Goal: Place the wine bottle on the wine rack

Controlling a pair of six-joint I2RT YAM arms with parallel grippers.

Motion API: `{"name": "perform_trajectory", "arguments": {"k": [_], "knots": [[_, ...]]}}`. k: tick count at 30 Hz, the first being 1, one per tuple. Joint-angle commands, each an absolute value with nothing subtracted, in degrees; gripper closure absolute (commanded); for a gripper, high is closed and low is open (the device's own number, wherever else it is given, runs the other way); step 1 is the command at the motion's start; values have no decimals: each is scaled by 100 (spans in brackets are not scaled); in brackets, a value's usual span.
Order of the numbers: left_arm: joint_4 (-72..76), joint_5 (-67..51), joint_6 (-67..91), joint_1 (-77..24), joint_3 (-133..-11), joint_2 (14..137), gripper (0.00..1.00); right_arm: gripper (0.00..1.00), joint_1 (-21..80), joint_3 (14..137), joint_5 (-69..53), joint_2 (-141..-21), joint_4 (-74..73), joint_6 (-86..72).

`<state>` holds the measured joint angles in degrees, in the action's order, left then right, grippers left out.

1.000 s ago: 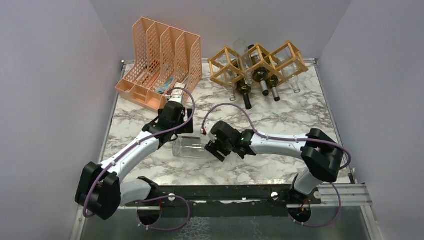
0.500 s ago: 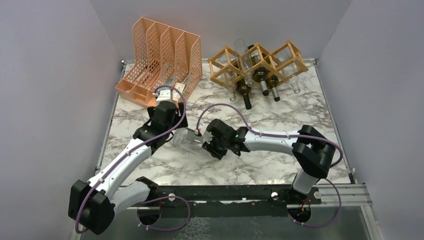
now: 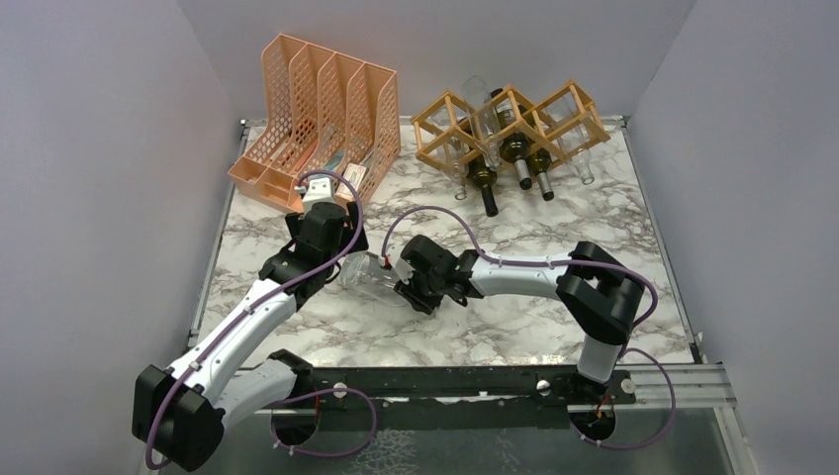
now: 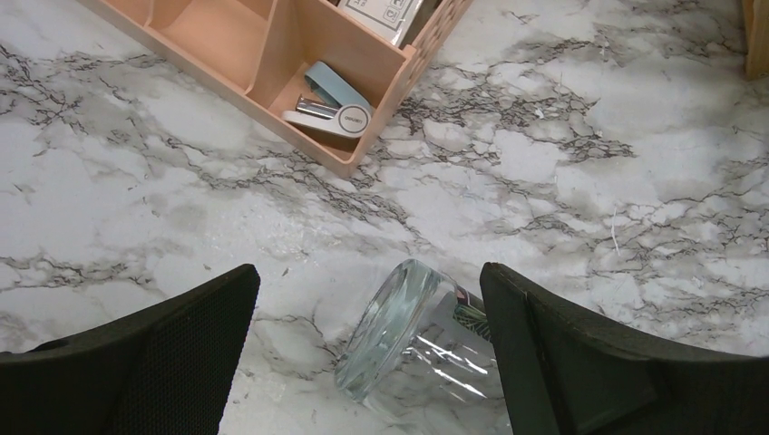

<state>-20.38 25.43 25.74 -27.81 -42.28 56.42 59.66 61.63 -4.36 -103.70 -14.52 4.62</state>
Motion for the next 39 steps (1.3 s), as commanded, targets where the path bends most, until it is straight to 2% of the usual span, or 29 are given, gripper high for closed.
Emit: {"name": "perform_trajectory", "arguments": {"k": [1,3,7,8,30,39], "knots": [[-2086,2660,2613,-2762,-4214,5659,1,65,5973,6069,-674,-10594,-1248,402],[-2085,2658,2612,-2760,-4226,5668,1,72,5969,6007,-681,-10554,-1199,399],[-2082,2638,2592,-2762,-4253,5678,1,96,5971,5961,-636,-10451,-1122,385],[-2083,2634,2586,-2760,-4258,5670,1,99,5970,5959,-600,-10424,-1113,372],[-2103,2667,2475,-2760,-4405,5376,1,99,5797,5941,1020,-8168,-880,-187],[-2120,2716,2417,-2760,-4590,5040,1,99,5518,6643,1826,-7430,-1084,94]]}}
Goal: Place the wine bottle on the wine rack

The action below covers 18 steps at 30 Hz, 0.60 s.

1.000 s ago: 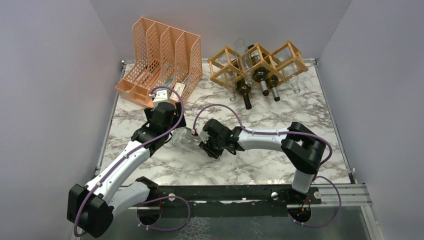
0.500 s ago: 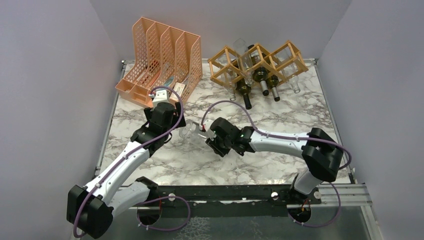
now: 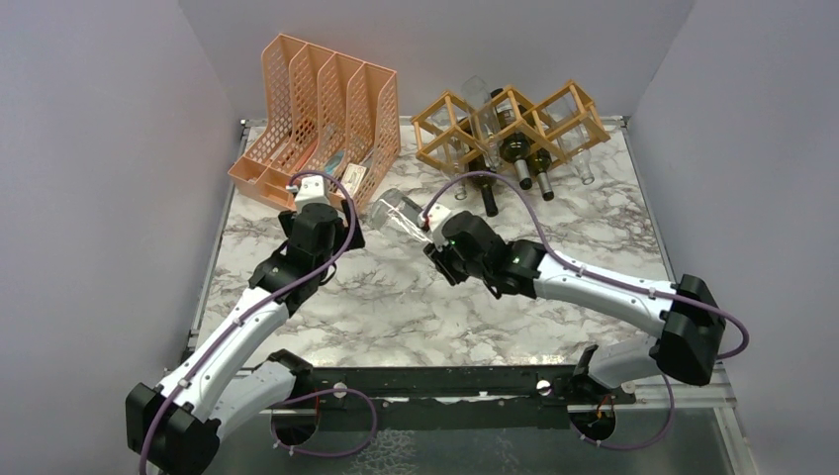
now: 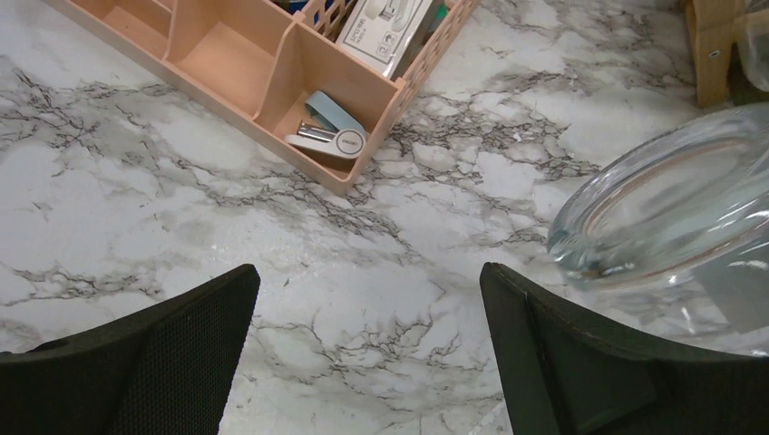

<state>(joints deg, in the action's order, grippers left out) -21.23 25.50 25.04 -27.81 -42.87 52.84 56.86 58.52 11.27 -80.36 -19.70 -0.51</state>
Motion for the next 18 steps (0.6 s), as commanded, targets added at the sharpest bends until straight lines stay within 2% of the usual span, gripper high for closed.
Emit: {"name": "perform_trajectory", "arguments": {"k": [1,11,18], "knots": [[-2119,2716,2415,-2764,-4601,5000,1,99,5439,6776,1881,-7399,-1117,145],[-2111,2678,2342,-2764,-4607,4836,1,99,4325,8184,2090,-7571,-1317,442],[-2043,2500,2291,-2763,-4558,4844,1,99,3071,8991,1737,-7962,-1466,427]]}}
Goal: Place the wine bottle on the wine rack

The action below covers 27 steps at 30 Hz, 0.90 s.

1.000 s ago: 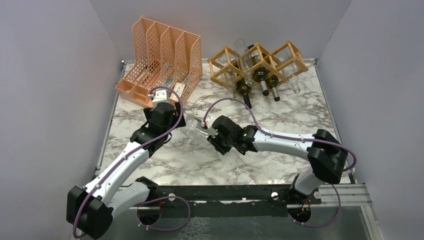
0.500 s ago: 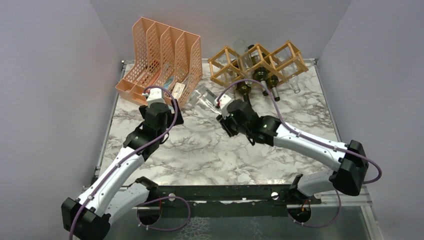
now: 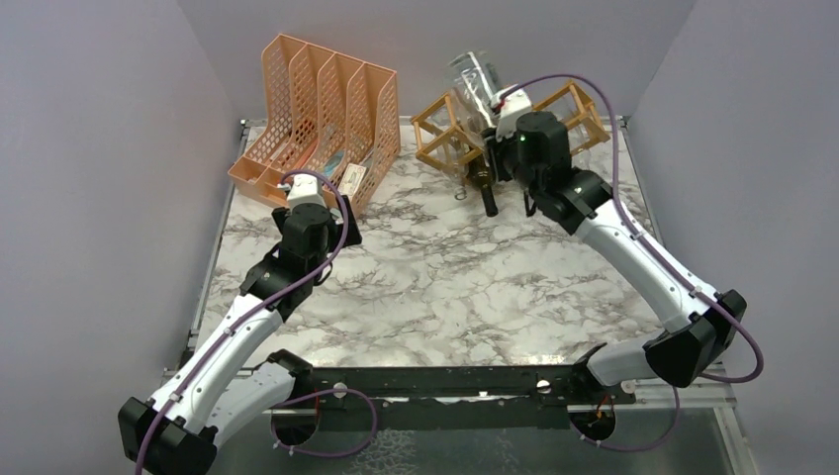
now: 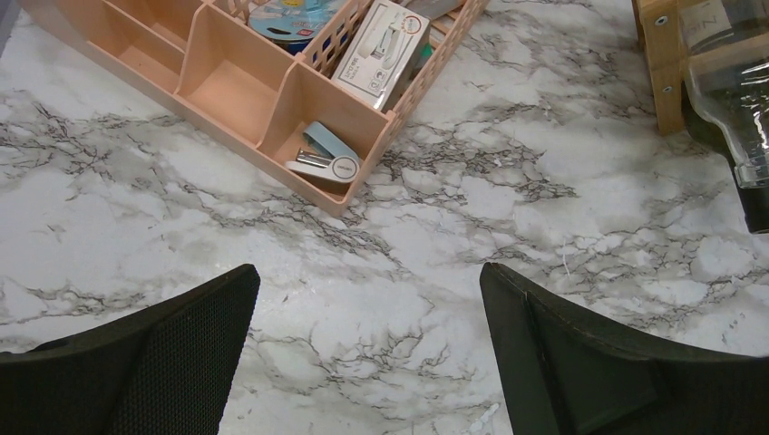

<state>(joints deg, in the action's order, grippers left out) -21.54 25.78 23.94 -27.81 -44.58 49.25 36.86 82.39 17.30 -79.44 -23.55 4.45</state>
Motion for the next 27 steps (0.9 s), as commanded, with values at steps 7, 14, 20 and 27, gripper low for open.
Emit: {"name": "perform_trajectory", "arguments": {"k": [7,14,20,27], "knots": [[-1951,1971,2243,-2765,-4536,5026,1,99,1809,9716,1023,-8586,-1931,237],[-2127,1209,2724,-2760,-4824,5530,1,99,938,10276,311,-9265,-2468,75],[-2271,378,2624,-2756,-5118,5961,1,99,809,10714,-61,-9756,-2839,179],[-2468,40,2516,-2739,-5236,6190,1,99,714,10888,-143,-10078,-3108,212]]}}
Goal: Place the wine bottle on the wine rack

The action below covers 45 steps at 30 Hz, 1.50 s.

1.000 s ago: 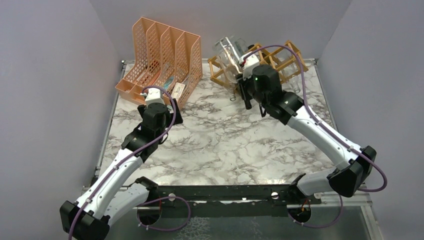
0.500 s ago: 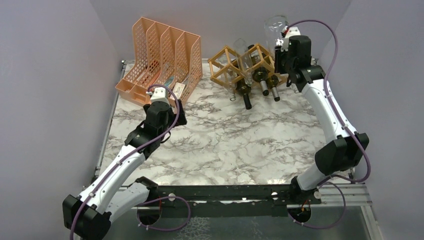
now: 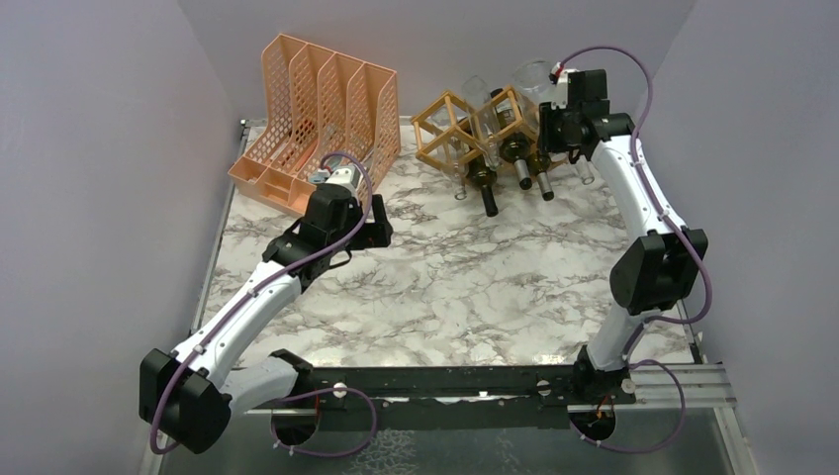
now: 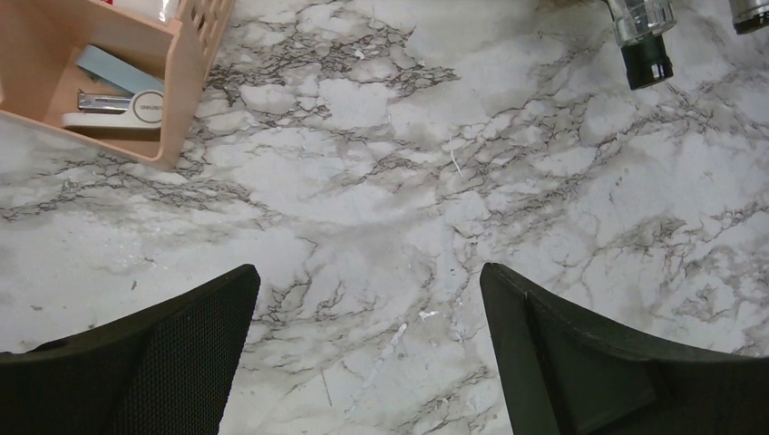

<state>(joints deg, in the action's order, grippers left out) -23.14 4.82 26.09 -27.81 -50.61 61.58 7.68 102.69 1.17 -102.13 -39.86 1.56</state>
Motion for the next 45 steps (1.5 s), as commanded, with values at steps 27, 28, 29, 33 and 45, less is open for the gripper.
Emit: {"name": "perform_trajectory", "arguments": {"k": [27,28,29,33,45], "knots": [[-2283,60,1917,-2738,-5190,6028,1,40,588,11216,-172,-10617,-3892,352],[-2280,87,1916,-2736,-5186,6015,1,39,584,11215,-179,-10617,-3900,354],[-2280,118,1916,-2736,-5192,6018,1,38,588,11210,-149,-10617,-3902,352],[-2281,175,1886,-2741,-5223,5988,1,35,587,11174,-89,-10561,-3866,297],[-2126,462,1659,-2738,-5353,5558,1,20,588,10088,13,-8975,-3354,-458]]}}
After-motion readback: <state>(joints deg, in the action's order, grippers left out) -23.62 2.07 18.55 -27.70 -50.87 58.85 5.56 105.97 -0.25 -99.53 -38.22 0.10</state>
